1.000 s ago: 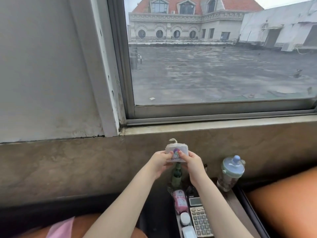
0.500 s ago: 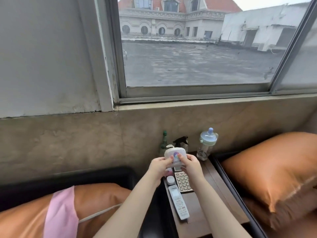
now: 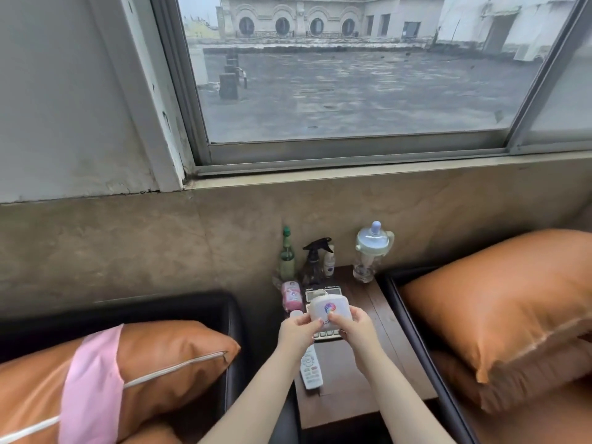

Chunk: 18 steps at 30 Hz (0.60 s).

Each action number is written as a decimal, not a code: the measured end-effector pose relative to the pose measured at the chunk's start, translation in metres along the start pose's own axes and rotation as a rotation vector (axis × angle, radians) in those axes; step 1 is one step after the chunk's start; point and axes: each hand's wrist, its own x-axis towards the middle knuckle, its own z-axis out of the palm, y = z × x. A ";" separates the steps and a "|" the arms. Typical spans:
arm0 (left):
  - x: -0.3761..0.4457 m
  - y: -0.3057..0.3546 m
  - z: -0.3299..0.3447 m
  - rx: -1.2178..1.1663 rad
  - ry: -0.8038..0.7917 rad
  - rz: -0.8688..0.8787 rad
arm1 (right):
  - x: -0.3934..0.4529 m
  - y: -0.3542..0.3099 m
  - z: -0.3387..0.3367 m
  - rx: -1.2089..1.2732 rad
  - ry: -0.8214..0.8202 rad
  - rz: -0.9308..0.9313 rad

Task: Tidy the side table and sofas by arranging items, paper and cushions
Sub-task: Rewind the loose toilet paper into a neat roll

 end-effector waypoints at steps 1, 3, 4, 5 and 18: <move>-0.003 -0.005 -0.001 -0.006 -0.011 0.002 | -0.003 0.007 0.000 0.022 0.023 0.010; -0.006 -0.012 -0.003 -0.007 -0.019 0.001 | -0.010 0.019 0.000 0.044 0.066 0.020; -0.008 -0.016 -0.003 -0.007 -0.016 0.008 | -0.010 0.024 0.001 0.052 0.083 0.021; -0.008 -0.019 -0.002 -0.010 -0.014 0.018 | -0.010 0.030 0.001 0.061 0.099 0.021; 0.092 -0.015 0.066 0.155 -0.119 0.066 | 0.118 0.046 -0.048 0.070 0.256 0.107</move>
